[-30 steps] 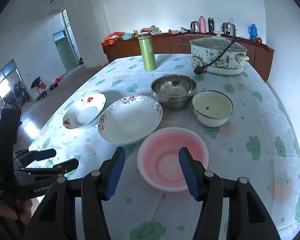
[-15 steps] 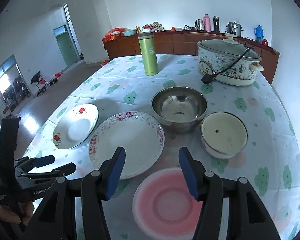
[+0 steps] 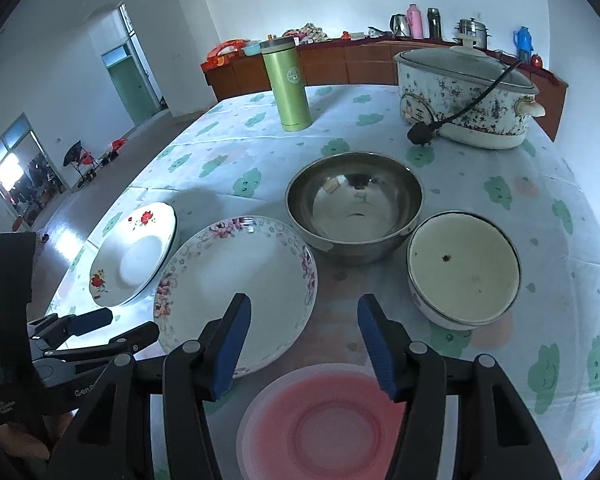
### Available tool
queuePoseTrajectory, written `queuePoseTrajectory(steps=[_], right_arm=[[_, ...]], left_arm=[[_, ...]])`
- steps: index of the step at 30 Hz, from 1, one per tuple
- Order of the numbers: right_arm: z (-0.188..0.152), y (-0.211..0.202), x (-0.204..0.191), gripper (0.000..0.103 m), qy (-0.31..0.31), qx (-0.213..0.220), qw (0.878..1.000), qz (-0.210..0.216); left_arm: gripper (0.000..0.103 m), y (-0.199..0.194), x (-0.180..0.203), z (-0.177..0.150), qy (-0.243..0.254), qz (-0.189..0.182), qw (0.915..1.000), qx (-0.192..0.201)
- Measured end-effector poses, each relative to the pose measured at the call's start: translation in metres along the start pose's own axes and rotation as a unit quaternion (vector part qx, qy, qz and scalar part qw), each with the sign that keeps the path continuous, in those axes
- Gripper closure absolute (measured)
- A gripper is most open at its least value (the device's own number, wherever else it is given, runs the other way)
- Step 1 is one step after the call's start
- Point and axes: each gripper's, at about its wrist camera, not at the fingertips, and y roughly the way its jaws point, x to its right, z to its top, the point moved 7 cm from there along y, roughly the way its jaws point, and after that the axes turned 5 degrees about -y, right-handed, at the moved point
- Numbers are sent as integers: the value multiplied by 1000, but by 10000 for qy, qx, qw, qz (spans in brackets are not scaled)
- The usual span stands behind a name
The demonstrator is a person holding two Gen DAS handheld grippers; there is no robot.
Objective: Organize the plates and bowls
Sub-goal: 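Move both grippers to the rim of the pink-rimmed plate, then close both grippers on the pink-rimmed plate rim and lift it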
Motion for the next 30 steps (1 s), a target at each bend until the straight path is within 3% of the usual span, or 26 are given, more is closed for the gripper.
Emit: queuePoseTrajectory(steps=[3,8,11,19,30], right_arm=[[1,3,-1,45,7,-76,9999,123],[-2,27,2,45,219,-573,9970,481],[-5,39,4,51,283,-832,9945,565],[-5,60,8,52,298,-1201,9902,642],[-6,92,1,63,235,-1686,9814,885]], left_arm=[[31,7,1,-2,-136,22,9998,-126],[31,12,-5,-4,-423,62,9988,-241],[31,15,-6,-2,-500,102,9984,-248],[34,27,-11,2,-712,144,9967,-368],[38,49,0,7,-785,-5,9954,-553]])
